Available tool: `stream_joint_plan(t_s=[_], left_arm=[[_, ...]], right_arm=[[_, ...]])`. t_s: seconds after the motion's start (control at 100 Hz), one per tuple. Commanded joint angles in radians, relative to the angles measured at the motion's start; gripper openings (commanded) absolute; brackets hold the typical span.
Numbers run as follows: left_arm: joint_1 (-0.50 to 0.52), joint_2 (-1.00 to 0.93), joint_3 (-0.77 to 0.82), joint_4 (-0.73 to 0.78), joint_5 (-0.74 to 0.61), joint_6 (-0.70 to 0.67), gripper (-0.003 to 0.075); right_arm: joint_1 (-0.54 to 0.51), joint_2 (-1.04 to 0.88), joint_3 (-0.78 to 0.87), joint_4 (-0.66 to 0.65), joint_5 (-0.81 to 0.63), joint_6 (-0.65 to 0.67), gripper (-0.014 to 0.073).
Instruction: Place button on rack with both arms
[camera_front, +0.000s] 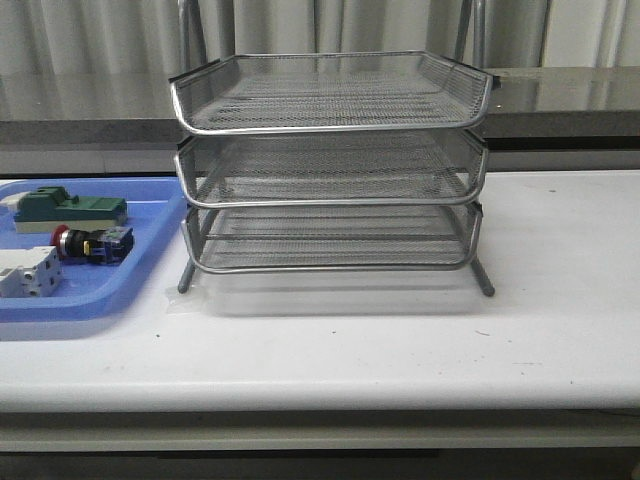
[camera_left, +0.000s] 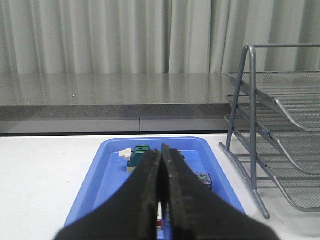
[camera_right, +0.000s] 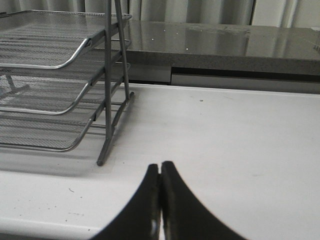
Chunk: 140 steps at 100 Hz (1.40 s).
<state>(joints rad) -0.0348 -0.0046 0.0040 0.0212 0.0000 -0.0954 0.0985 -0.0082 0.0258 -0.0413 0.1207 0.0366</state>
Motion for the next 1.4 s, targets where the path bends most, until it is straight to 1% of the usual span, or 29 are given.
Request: stream_joint_plan(t_s=[0.0, 0.48, 0.6, 0.88, 1.02, 1.1, 1.2, 1.39], left_arm=[[-0.01, -0.031, 0.033, -0.005, -0.076, -0.01, -0.002], [-0.01, -0.031, 0.033, -0.005, -0.076, -0.01, -0.002], [-0.01, -0.031, 0.033, -0.005, -0.076, -0.01, -0.002], [-0.01, -0.031, 0.033, -0.005, -0.076, -0.01, -0.002], [-0.01, -0.031, 0.033, -0.005, -0.076, -0.01, -0.002], [-0.01, -0.031, 0.033, -0.005, -0.076, -0.01, -0.002], [-0.01, -0.031, 0.033, -0.005, -0.076, -0.01, -0.002], [-0.01, -0.031, 0.033, -0.005, -0.076, -0.01, -0.002]], right_arm=[[-0.004, -0.018, 0.003, -0.009, -0.083, -0.004, -0.0067], [-0.004, -0.018, 0.003, -0.011, -0.083, -0.004, -0.0067], [-0.004, -0.018, 0.002, -0.013, -0.108, -0.005, -0.0067], [-0.004, -0.018, 0.002, -0.012, -0.114, -0.004, -0.0067], [-0.004, -0.018, 0.002, -0.01, -0.175, -0.004, -0.0067], [-0.004, -0.018, -0.004, 0.041, -0.201, -0.004, -0.0067], [-0.004, -0.017, -0.037, 0.103, -0.149, -0.004, -0.0067], [-0.003, 0.028, -0.161, 0.123, -0.023, -0.004, -0.0067]])
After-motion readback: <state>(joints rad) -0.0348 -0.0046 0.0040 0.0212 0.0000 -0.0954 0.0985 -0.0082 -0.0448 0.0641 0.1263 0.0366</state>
